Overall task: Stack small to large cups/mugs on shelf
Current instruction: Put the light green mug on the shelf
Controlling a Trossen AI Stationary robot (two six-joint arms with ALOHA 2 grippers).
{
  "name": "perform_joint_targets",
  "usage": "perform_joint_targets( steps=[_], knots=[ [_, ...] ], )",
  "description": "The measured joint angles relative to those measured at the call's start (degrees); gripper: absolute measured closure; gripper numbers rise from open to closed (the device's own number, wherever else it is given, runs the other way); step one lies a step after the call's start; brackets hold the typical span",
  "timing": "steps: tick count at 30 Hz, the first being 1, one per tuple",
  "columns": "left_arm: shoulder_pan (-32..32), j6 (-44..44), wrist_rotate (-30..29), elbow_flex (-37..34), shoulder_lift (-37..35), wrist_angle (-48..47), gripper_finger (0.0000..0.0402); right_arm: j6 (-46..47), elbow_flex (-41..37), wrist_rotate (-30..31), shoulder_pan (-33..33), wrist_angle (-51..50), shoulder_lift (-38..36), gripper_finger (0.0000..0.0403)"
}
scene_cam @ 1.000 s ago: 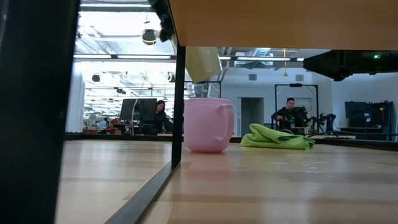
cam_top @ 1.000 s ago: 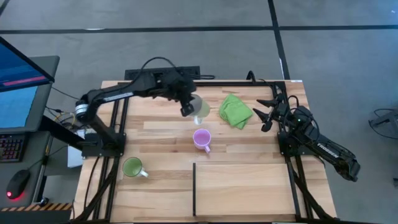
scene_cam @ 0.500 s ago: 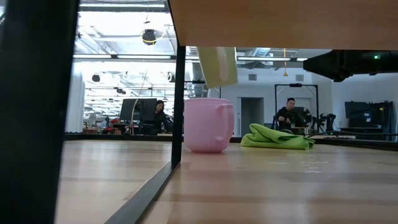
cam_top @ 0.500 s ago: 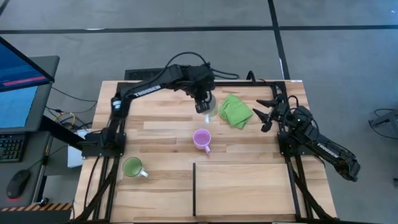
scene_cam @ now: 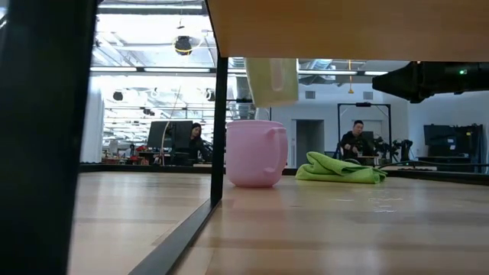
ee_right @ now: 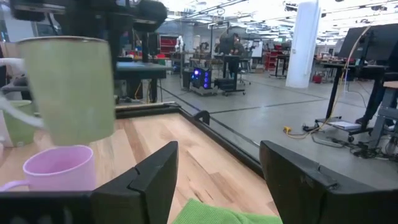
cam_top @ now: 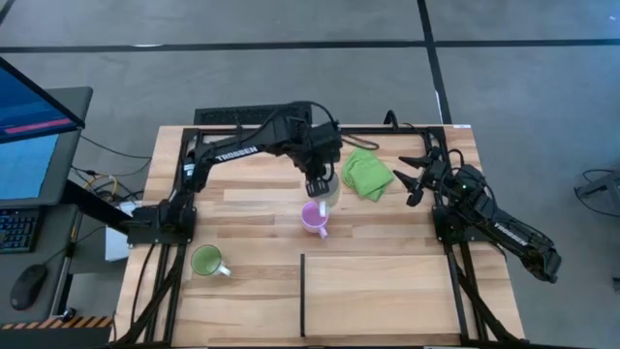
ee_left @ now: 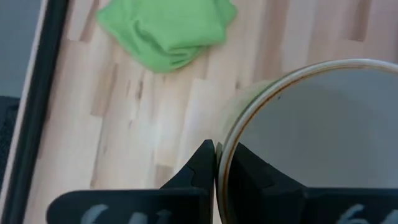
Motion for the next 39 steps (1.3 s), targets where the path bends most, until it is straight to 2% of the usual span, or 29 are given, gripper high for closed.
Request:
perform_joint_targets(
  steps=[10, 23, 39],
  knots=[
    [-6.01, -3.08, -0.19, -0.04, -0.48, -1.27, 0.0390, 0.00, 0.00, 0.00, 0.00, 0.00, 0.00, 0.0154],
    [-10.73, -9.43, -0.47, 0.02, -3.39, -1.05, 0.0390, 0.95, 0.00, 0.00, 0.00, 0.08, 0.00, 0.0154],
    [-16.87, -16.79, 2.80, 0.00, -3.45, -0.44, 0.0390, 1.01, 0.00, 0.00, 0.00, 0.27, 0.00, 0.0154]
  ],
)
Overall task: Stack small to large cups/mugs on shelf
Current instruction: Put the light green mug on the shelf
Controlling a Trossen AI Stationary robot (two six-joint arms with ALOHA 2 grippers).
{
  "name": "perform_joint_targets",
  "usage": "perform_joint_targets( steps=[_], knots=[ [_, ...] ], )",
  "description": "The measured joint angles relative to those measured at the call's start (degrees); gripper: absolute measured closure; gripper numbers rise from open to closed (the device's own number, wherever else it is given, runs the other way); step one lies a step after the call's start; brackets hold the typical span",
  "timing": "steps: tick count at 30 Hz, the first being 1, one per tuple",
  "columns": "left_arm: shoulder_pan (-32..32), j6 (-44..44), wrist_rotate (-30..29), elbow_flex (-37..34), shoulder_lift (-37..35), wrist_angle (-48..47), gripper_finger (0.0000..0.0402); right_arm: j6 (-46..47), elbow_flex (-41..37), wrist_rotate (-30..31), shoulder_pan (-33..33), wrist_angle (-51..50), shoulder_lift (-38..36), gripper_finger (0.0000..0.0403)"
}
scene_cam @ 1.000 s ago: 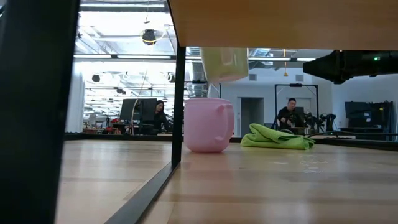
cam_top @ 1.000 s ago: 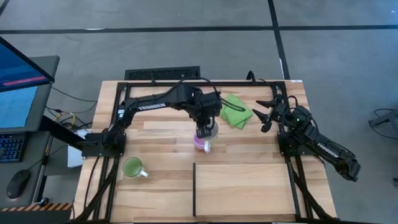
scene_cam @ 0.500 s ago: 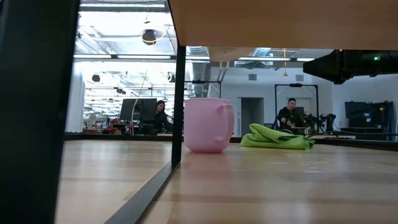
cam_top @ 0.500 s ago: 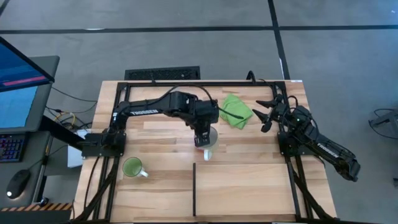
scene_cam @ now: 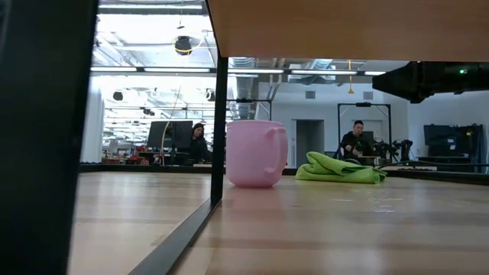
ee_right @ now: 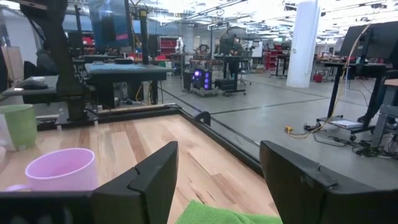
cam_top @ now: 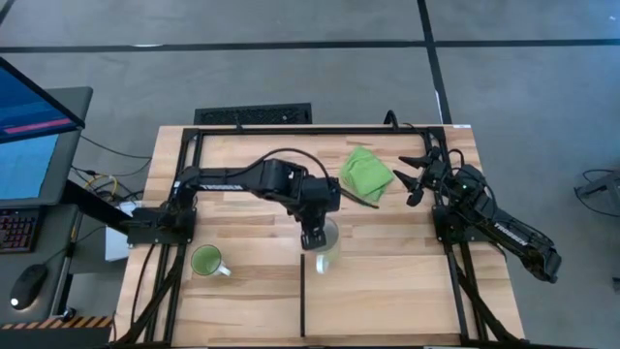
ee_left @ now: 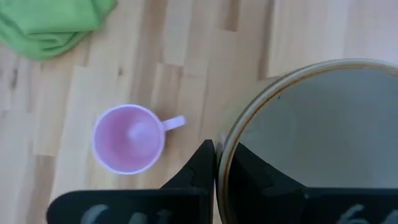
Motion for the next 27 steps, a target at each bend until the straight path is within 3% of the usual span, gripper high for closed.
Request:
perform_joint_targets(
  steps=[27],
  knots=[
    [-9.32, -6.26, -5.61, -0.02, 0.31, 2.30, 0.0390, 0.04, 0.00, 0.00, 0.00, 0.15, 0.00, 0.0154]
  ],
)
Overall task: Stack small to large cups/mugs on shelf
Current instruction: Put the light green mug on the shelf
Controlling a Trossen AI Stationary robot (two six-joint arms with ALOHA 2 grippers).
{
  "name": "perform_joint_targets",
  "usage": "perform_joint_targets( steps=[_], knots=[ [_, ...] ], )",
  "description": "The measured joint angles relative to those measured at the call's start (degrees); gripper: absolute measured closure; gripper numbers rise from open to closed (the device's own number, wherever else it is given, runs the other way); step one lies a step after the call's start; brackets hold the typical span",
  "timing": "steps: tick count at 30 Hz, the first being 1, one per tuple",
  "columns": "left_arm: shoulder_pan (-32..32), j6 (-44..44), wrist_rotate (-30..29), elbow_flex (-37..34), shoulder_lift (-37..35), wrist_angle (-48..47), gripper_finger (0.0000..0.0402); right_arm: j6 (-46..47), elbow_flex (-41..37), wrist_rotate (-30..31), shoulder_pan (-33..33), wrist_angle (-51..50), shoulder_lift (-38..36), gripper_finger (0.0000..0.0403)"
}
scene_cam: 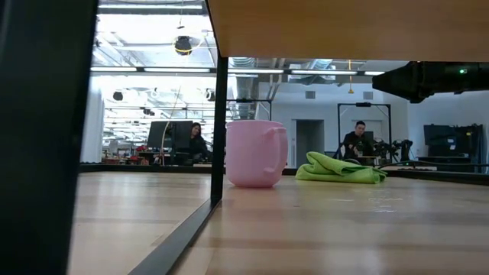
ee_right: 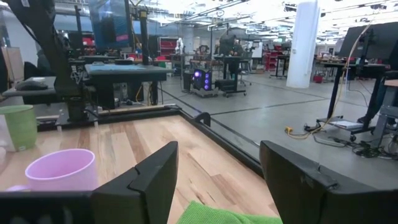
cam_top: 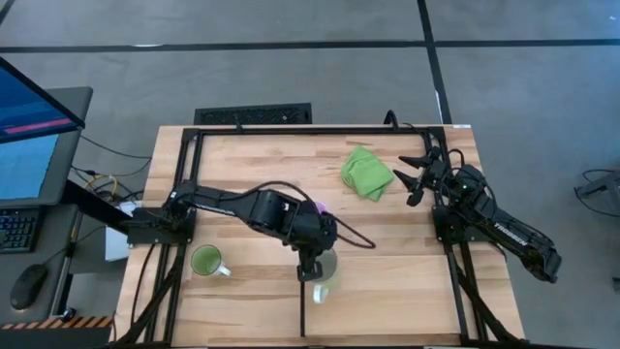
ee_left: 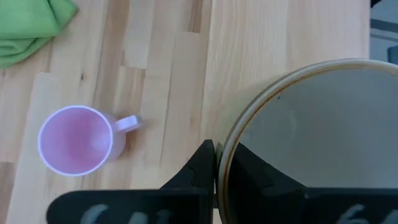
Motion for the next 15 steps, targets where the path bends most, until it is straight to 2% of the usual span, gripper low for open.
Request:
perform_joint_targets(
  steps=[15],
  knots=[
    [-2.23, -2.88, -1.10, -0.39, 0.44, 0.42, 0.0390, 0.42, 0.00, 0.01, 0.00, 0.00, 0.00, 0.0154]
  ],
)
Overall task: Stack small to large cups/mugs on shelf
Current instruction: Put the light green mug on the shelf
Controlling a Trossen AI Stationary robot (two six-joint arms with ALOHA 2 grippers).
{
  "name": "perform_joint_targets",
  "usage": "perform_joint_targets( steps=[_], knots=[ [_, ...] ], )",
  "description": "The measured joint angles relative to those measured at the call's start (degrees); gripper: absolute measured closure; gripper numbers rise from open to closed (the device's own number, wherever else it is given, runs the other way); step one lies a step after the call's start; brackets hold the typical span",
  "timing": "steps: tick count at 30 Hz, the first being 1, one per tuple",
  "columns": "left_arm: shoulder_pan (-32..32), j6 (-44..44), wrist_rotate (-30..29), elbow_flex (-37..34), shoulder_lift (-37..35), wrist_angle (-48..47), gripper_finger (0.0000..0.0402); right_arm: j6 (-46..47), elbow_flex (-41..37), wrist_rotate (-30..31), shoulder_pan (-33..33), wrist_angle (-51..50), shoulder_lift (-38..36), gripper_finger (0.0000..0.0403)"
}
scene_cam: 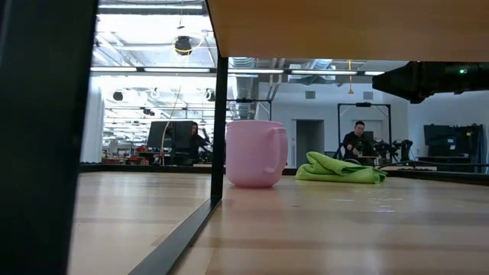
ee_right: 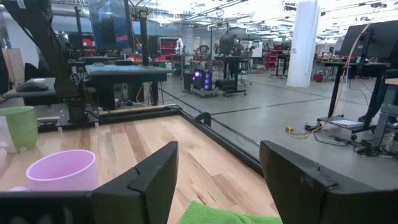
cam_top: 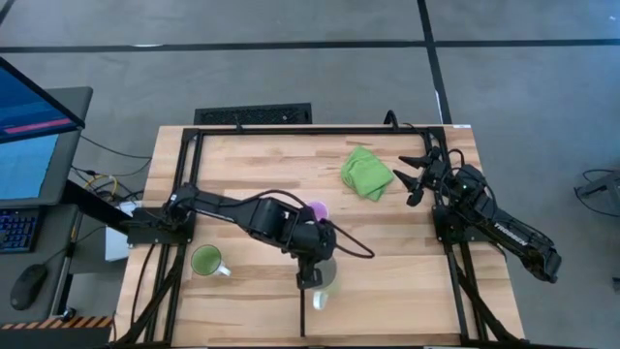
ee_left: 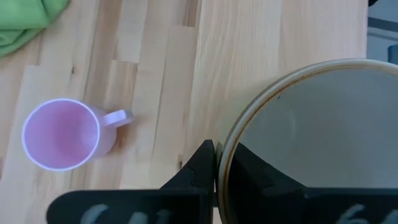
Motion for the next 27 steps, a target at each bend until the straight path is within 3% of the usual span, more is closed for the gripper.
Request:
perform_joint_targets(
  steps=[8, 27],
  knots=[
    [-1.80, -3.03, -2.14, 0.00, 0.00, 0.29, 0.0390, 0.00, 0.00, 0.00, 0.00, 0.00, 0.00, 0.0154],
    [-2.17, -3.69, -0.96, -2.15, 0.00, 0.93, 0.0390, 1.03, 0.00, -0.01, 0.00, -0.02, -0.02, 0.0154]
  ],
)
